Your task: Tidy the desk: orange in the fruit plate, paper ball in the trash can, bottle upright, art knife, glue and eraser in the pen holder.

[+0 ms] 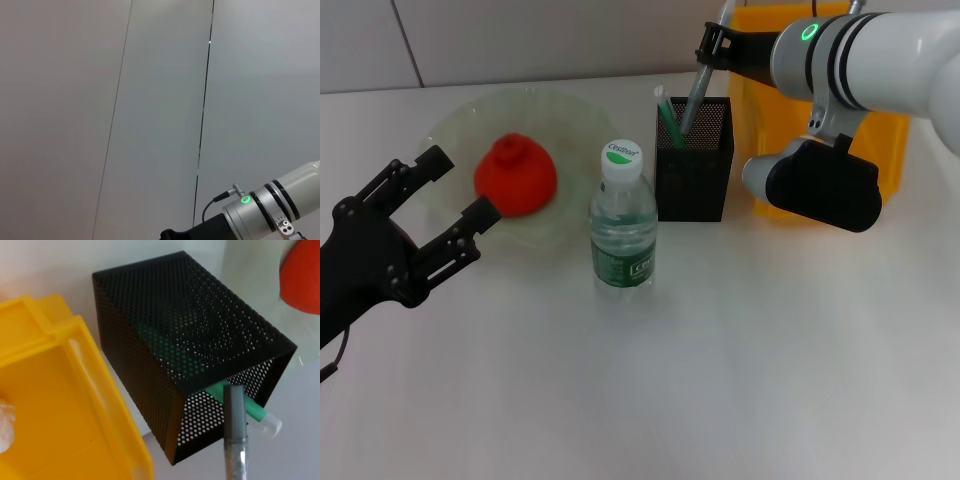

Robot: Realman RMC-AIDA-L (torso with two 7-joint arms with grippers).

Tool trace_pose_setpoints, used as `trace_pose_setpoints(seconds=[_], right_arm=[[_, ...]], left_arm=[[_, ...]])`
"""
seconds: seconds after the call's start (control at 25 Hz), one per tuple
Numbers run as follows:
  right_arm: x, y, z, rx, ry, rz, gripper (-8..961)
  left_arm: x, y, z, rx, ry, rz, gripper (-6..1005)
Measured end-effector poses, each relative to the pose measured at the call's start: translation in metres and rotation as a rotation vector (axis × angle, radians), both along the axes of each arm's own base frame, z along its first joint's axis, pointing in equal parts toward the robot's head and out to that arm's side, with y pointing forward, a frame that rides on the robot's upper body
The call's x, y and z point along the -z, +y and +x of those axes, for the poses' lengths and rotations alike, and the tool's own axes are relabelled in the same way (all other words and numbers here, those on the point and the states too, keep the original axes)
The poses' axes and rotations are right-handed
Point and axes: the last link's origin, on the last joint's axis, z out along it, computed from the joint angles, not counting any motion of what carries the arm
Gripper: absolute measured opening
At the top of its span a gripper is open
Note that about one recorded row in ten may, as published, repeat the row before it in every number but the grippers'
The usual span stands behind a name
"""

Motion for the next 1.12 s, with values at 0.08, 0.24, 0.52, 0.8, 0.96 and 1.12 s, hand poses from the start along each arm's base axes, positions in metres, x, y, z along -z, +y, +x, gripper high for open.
trace_pose_setpoints(seconds=[0.08,0.24,0.52,0.8,0.96,1.12], right_arm=[[0.001,0.001,-0.001,-0.002,-0.001,-0.001,124],[0.006,0.000,-0.002,-0.008,-0.007,-0.013,125],[0.015,-0.001,-0.006,-0.044,-0.012,-0.023,124],[0.016,0.000,-0.006,-0.050,-0.009,-0.020,125],[0.017,-0.001,-0.004,-0.050,-0.008,-0.018,125],[0.017,-0.002,-0.002,-0.044,-0.010,-0.021,124]], left_arm=[[0.001,0.001,0.001,0.003,0.000,-0.001,785],[0.001,0.001,0.002,0.006,0.000,-0.002,785],[0.001,-0.001,0.001,0.005,-0.003,0.000,785],[0.002,-0.004,0.000,0.008,-0.015,0.008,785],[0.003,-0.004,0.001,0.011,-0.015,0.009,785],[0.002,-0.005,0.000,0.009,-0.017,0.010,784]])
